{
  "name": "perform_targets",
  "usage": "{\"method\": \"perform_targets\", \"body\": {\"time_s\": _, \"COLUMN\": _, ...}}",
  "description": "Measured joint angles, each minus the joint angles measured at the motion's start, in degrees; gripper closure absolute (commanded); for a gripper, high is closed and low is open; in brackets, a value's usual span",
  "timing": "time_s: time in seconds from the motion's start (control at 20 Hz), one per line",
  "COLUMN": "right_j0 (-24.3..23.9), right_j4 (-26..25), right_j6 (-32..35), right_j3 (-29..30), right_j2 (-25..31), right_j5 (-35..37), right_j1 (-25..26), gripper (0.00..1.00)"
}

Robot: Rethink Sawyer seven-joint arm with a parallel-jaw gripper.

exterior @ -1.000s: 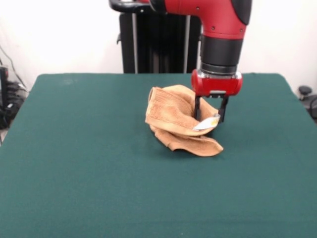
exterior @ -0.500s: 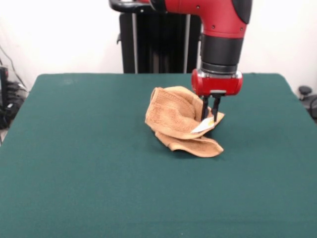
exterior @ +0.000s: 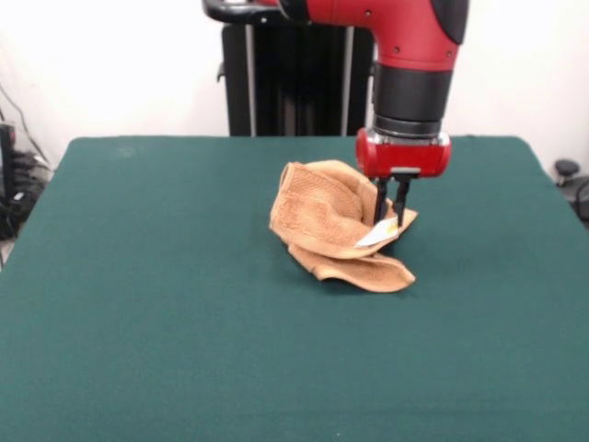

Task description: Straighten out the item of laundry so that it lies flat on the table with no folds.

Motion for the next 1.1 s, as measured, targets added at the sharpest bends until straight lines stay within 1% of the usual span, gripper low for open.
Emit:
{"method": "perform_targets", "body": {"time_s": 0.35, "right_j0": 1.16, "right_j4": 0.00, "right_j6": 0.00, "right_j3": -0.39, "right_j2": -0.41, "right_j5": 0.00, "right_j1": -0.93, "gripper": 1.00}}
{"method": "perform_targets", "body": {"time_s": 0.75, "right_j0": 1.34, "right_j4": -0.02, "right_j6": 0.00, "right_j3": -0.49, "right_j2": -0.43, "right_j5": 0.01, "right_j1": -3.04, "gripper": 1.00}}
{"method": "perform_targets", "body": {"time_s": 0.95, "right_j0": 1.23, "right_j4": -0.05, "right_j6": 0.00, "right_j3": -0.48, "right_j2": -0.35, "right_j5": 0.02, "right_j1": -4.47, "gripper": 1.00}}
{"method": "perform_targets", "body": {"time_s": 1.1, "right_j0": -0.05, "right_j4": -0.05, "right_j6": 0.00, "right_j3": -0.27, "right_j2": 0.75, "right_j5": 0.02, "right_j1": -6.93, "gripper": 1.00}}
